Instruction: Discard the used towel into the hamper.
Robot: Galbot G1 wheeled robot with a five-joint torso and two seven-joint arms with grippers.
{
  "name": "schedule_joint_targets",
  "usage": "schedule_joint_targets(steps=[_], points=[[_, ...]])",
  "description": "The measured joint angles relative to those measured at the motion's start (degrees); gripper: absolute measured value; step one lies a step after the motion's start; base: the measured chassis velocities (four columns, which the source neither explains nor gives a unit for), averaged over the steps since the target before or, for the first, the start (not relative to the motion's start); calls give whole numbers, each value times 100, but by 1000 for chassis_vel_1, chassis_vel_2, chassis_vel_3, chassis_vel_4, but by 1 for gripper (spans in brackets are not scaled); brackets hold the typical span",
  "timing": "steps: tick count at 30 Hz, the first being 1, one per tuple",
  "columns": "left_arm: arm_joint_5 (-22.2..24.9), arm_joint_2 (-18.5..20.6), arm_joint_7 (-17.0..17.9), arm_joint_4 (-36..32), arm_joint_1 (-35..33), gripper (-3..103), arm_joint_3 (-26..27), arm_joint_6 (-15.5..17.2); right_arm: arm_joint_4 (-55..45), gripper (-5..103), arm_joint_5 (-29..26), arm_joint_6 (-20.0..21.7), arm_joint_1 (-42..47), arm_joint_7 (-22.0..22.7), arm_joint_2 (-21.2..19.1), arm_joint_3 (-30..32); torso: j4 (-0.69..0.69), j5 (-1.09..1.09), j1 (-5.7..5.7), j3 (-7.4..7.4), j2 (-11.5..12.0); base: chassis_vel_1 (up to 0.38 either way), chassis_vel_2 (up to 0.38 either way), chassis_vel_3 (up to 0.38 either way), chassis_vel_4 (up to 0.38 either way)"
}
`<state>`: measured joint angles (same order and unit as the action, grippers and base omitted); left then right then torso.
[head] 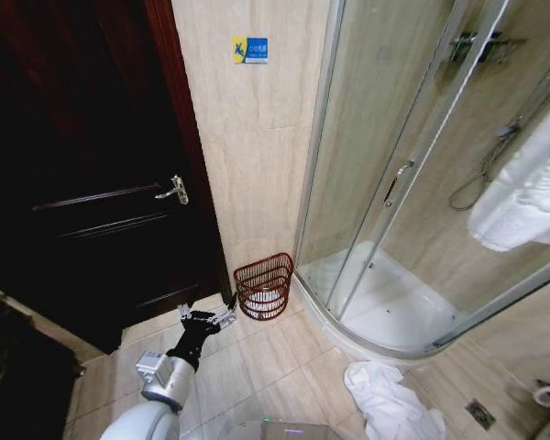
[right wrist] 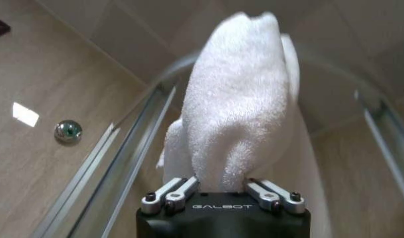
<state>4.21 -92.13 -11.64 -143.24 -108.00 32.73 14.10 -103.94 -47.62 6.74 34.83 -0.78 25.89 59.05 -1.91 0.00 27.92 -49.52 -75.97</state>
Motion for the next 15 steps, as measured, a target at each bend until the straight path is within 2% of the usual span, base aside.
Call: schedule_joint_targets(steps=[6,7,8,11,12,14,15], points=[[0,0,0,0,0,100,0,0,-305,9,506,-441,655,0,-30,778,-1,-1,0,0,0,0,0,0,0],[0,0,0,0,0,100,0,0,-422,9,529,-479,917,11,-30,1072,-3,-1,0,0,0,0,0,0,0],[0,0,0,0,0,100,0,0,-422,9,529,-479,917,11,-30,1072,-3,-1,0,0,0,0,0,0,0],[0,1,0,0,0,100,0,0,-731,9,545,-601,1865,-1,61,1955,2,-1,-1,1,0,0,0,0,0],[0,1,0,0,0,100,0,0,-731,9,545,-601,1865,-1,61,1955,2,-1,-1,1,0,0,0,0,0],[0,0,0,0,0,100,0,0,-920,9,541,-685,2501,-37,206,2544,0,1,-1,0,0,0,0,0,0],[0,0,0,0,0,100,0,0,-920,9,541,-685,2501,-37,206,2544,0,1,-1,0,0,0,0,0,0]])
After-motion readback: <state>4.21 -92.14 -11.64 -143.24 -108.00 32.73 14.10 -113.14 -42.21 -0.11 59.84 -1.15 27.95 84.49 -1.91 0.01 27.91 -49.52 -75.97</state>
